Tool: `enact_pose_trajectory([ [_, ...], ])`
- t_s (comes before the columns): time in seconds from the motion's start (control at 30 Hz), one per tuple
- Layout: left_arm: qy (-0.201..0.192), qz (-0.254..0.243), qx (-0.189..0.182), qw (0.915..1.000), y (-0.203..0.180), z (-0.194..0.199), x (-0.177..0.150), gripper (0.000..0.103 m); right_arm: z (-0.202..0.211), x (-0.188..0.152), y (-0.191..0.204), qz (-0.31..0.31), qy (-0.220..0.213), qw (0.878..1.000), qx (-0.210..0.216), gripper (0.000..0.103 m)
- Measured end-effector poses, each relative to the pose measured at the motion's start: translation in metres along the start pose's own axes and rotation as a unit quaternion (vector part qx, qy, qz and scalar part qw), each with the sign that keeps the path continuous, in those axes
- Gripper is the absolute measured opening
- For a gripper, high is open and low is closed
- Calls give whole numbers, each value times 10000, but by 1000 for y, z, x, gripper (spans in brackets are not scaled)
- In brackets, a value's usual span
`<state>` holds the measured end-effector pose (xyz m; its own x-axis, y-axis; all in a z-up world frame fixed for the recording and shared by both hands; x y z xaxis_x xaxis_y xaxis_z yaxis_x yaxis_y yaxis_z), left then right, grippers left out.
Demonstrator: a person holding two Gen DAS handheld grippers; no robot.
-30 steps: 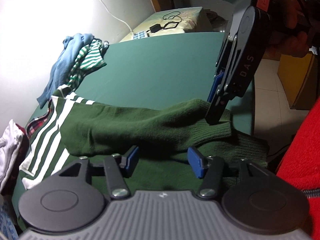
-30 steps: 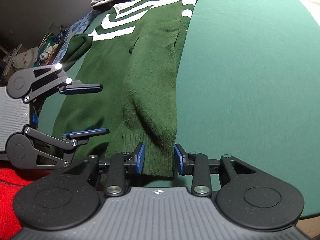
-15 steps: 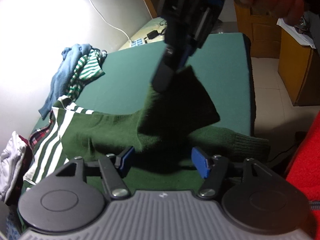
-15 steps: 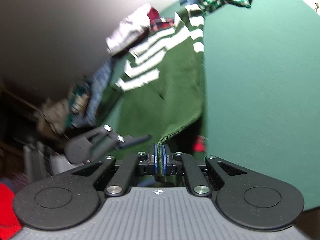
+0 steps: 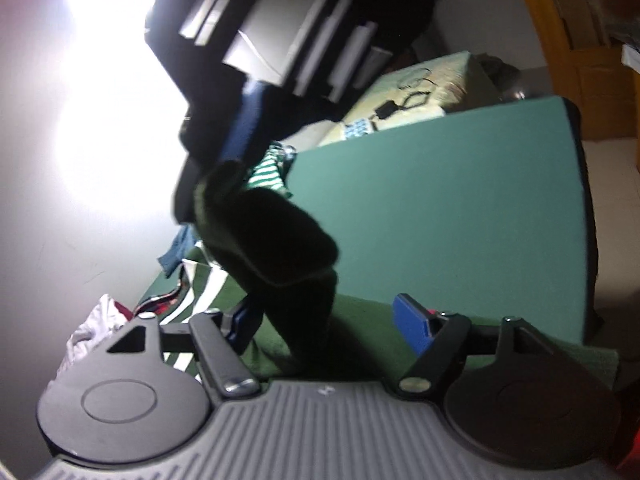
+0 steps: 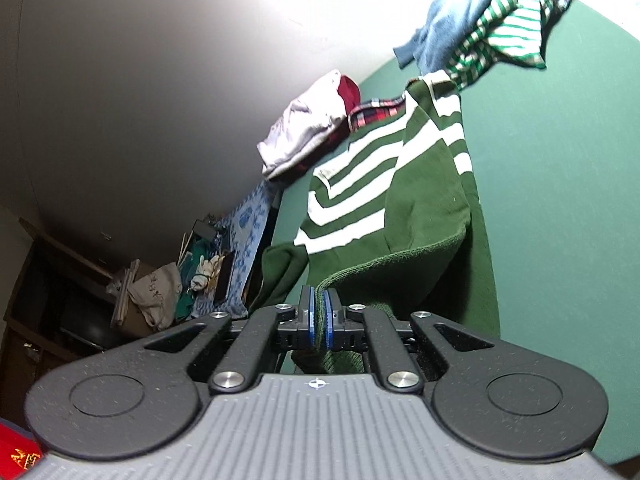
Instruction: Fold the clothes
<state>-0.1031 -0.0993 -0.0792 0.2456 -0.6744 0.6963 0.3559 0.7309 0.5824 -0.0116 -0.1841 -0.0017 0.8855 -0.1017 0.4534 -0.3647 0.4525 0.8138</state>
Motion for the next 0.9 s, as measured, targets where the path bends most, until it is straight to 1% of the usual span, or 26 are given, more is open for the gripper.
enact_pose_trajectory([
  [0.07, 30, 181, 19, 9998, 13, 5, 3, 28, 4, -2, 4, 93, -41, 9999, -51, 6],
  [0.1, 51, 244, -6, 9997, 20, 9, 3, 24, 6, -3, 5, 139, -61, 9999, -76, 6],
  [0.2, 79, 357, -91, 9993, 39, 19, 1, 21, 13, -5, 11, 278, -122, 9994, -152, 6],
  [0.27, 22, 324, -160, 9993, 47, 30, 0, 0, 17, -7, 14, 371, -163, 9990, -203, 6],
  [0.3, -19, 309, -226, 9993, 51, 35, 0, 0, 19, -8, 16, 417, -183, 9987, -228, 6],
  [0.4, -113, 329, -620, 9975, 54, 50, 1, 0, 26, -16, 14, 375, -136, 9986, -350, 6],
  [0.43, -118, 318, -719, 9968, 53, 53, 0, 0, 28, -19, 11, 343, -108, 9986, -386, 6],
  [0.5, -39, 209, -883, 9959, 45, 50, -6, 8, 32, -25, 8, 185, -158, 9989, -396, 6],
  [0.53, 9, 147, -962, 9953, 40, 48, -10, 15, 35, -26, 4, 40, -232, 9992, -334, 1],
  [0.6, 103, 22, -1119, 9937, 30, 43, -17, 19, 36, -26, 0, -155, -361, 9990, -224, 1],
  [0.63, 151, -40, -1198, 9927, 26, 41, -21, 26, 36, -25, -1, -199, -415, 9988, -192, 1],
  [0.67, 198, -102, -1276, 9916, 21, 38, -25, 38, 34, -24, 0, -137, -415, 9988, -234, 1],
  [0.7, 245, -164, -1354, 9904, 16, 36, -28, 43, 32, -25, 0, -25, -389, 9987, -325, 1],
  [0.73, 292, -226, -1432, 9890, 11, 33, -32, 48, 30, -25, -1, 117, -348, 9982, -485, 5],
  [0.77, 318, -253, -1463, 9884, 9, 32, -34, 52, 27, -27, -3, 355, -254, 9959, -793, 8],
  [0.8, 334, -264, -1475, 9881, 8, 31, -35, 55, 23, -32, -7, 644, -29, 9907, -1195, 11],
  [0.83, 351, -276, -1486, 9879, 7, 30, -37, 60, 18, -37, -11, 934, 202, 9825, -1598, 12],
  [0.87, 367, -287, -1498, 9876, 6, 29, -38, 66, 13, -46, -14, 1253, 430, 9728, -1898, 12],
  [0.9, 384, -299, -1510, 9873, 5, 28, -39, 68, 7, -55, -18, 1572, 655, 9608, -2188, 13],
])
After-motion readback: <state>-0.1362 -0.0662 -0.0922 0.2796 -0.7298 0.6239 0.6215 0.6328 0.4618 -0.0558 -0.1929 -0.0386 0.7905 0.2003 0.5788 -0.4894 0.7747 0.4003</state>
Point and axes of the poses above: each gripper's, at about its wrist camera, not at the fingertips, and z roughly against the way its jaws point, y to its left, x to its top, the point moved 3 cm from there along -z, roughly the way its jaws point, and after that the axes turned 8 degrees about x, right-handed, at the moved point
